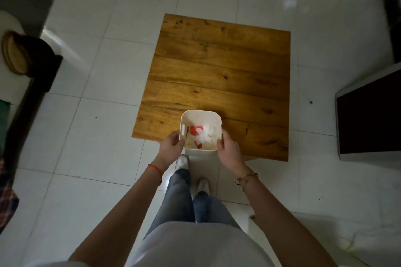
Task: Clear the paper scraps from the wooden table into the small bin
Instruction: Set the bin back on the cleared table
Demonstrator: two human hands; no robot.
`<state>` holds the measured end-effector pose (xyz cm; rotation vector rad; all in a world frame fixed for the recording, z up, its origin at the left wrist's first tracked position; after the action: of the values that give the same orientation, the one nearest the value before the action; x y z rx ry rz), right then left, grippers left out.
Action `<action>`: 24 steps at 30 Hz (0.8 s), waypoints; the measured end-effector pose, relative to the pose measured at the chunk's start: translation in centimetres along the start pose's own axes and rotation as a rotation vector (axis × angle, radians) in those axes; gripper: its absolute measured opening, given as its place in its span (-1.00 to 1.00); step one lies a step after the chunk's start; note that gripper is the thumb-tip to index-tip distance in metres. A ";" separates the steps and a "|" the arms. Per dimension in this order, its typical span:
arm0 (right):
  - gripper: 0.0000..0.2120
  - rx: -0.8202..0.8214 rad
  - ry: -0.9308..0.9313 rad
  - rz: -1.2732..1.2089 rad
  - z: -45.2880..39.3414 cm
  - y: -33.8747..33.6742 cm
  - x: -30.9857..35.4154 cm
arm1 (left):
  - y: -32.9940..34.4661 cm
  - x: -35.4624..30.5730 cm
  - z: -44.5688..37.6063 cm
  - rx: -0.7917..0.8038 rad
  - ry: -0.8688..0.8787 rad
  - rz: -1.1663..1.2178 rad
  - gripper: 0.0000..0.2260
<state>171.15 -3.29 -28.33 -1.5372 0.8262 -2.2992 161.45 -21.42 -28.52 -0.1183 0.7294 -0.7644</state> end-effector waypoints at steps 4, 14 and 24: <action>-0.61 -0.009 0.016 -0.022 -5.4 -1.2 1.4 | -1.6 -4.5 -3.9 0.042 0.036 0.009 -0.70; -0.63 -0.041 0.081 -0.065 -18.7 -1.9 2.5 | -4.9 -13.0 -15.1 0.092 0.075 -0.129 -0.70; -0.59 -0.082 0.175 0.003 -24.8 -1.6 -0.1 | -3.2 -15.0 -22.2 0.215 0.021 -0.142 -0.60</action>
<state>148.88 5.85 -34.41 -1.3794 0.9766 -2.4532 137.95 -10.25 -35.68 0.0332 0.6595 -0.9762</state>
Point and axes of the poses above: each hand's wrist, its own z-axis away from the middle knuckle, its own y-axis out of the palm, x = y × z, the point moved 10 cm from there along -z, towards the middle knuckle, and after that the axes turned 15 degrees about -y, right-handed, at the moved point
